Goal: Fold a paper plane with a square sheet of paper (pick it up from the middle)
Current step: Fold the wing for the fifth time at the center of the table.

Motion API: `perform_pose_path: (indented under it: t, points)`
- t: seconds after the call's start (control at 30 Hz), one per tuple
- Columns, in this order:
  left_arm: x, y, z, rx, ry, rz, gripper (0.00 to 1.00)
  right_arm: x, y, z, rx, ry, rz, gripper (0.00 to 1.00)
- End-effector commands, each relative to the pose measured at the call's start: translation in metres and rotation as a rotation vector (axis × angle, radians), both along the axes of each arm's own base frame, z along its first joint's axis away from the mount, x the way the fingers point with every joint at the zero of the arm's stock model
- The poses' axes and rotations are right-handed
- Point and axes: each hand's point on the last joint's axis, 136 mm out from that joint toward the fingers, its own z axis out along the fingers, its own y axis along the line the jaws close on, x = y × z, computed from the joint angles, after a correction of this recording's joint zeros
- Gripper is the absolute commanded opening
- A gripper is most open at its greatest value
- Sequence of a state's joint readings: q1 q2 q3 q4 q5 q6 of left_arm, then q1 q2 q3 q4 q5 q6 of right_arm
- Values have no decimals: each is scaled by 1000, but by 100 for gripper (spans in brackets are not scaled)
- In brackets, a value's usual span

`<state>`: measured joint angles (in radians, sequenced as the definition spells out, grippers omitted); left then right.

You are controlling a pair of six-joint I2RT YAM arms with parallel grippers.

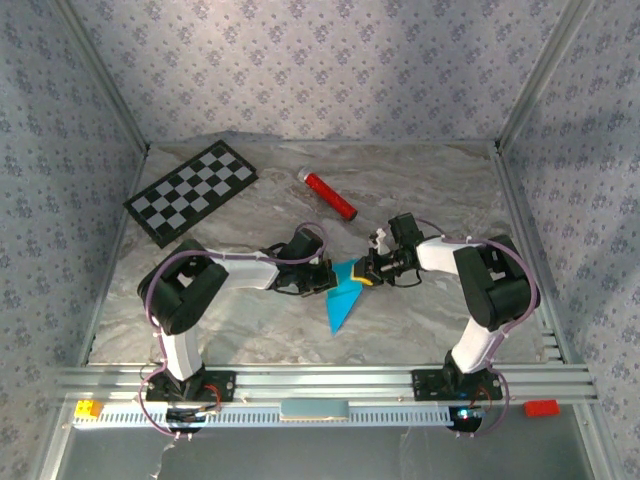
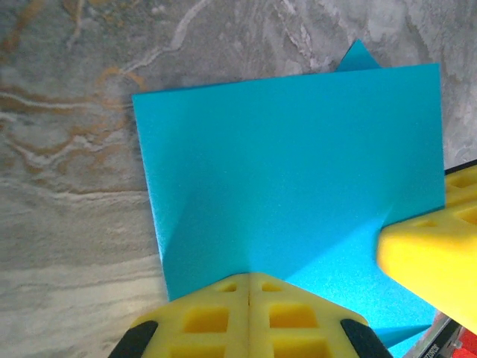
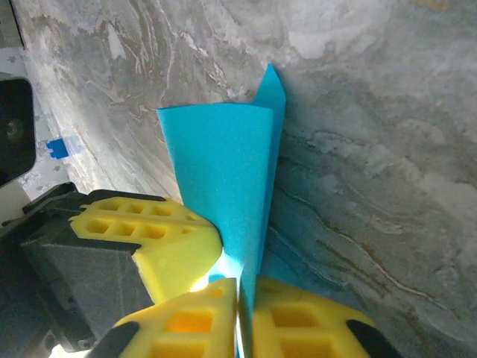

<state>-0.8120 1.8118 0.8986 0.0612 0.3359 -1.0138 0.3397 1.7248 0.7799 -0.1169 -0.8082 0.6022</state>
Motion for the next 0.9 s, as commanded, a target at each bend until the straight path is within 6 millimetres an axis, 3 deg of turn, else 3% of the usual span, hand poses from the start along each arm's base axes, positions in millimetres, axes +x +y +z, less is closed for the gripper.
perform_pose_path:
  t: [0.0, 0.17, 0.37, 0.5, 0.7, 0.87]
  points:
    - [1, 8, 15, 9, -46, 6, 8, 1, -3, 2, -4, 14, -9, 6]
    - [6, 18, 44, 18, -172, 21, 29, 8, -12, 9, -26, 17, -115, 0]
    - [-2, 26, 63, 47, -281, -15, 29, 11, -29, 9, -63, 63, -300, 0]
    - [-16, 18, 74, 82, -359, -97, 29, 10, -36, 6, -67, 115, -398, 0]
    - [-48, -9, 64, 265, -436, -296, 36, 10, -35, 9, -35, 137, -443, 0]
    - [-58, -15, 47, 486, -514, -374, 40, 10, -36, 11, -37, 138, -444, 0]
